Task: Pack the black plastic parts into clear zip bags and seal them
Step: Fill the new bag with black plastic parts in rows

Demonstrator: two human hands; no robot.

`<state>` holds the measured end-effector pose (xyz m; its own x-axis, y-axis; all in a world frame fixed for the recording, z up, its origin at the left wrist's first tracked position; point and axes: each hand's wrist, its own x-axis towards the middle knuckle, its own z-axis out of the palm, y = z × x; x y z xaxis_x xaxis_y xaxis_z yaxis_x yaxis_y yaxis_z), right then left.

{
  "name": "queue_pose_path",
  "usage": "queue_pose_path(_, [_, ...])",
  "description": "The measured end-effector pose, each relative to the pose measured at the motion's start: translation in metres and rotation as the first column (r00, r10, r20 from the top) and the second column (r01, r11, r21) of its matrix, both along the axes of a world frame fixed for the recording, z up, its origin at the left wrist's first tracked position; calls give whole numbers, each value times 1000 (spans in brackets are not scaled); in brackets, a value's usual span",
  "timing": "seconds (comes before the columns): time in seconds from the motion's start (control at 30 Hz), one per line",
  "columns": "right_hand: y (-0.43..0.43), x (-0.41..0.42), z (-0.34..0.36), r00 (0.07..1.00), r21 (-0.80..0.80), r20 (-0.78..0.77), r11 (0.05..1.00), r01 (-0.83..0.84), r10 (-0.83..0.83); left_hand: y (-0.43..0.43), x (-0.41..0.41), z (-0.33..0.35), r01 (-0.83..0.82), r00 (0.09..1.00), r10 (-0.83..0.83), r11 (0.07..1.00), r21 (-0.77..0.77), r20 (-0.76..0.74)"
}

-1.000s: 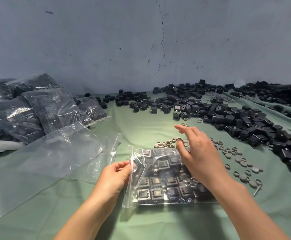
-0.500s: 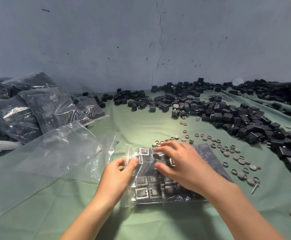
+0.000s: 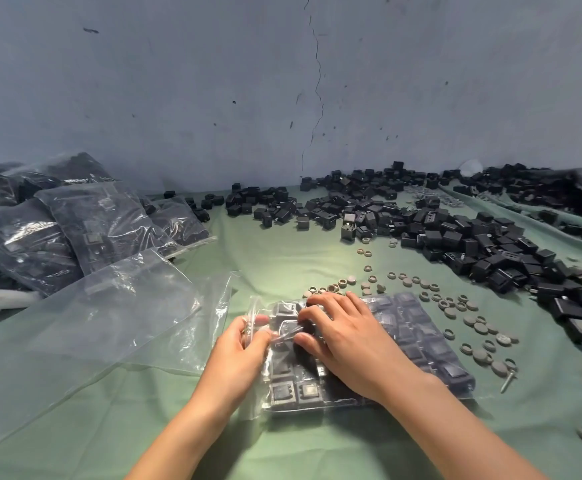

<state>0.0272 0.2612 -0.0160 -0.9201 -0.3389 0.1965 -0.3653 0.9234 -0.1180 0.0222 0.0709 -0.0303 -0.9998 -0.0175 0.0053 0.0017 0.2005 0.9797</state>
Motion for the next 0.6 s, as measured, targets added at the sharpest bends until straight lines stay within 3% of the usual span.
queue_pose_path(0.3, [-9, -12, -1, 999, -13, -49, 1000, 13, -14, 0, 0, 1, -44, 997, 40, 997, 59, 62])
queue_pose_path(0.47, [-6, -14, 7, 999, -145, -27, 989, 14, -18, -5, -1, 1, 0, 995, -8, 997, 80, 99])
queue_pose_path(0.6, [33, -25, 24, 982, -312, -56, 938, 154, -180, -18, -4, 8, -196, 980, 194, 980, -43, -52])
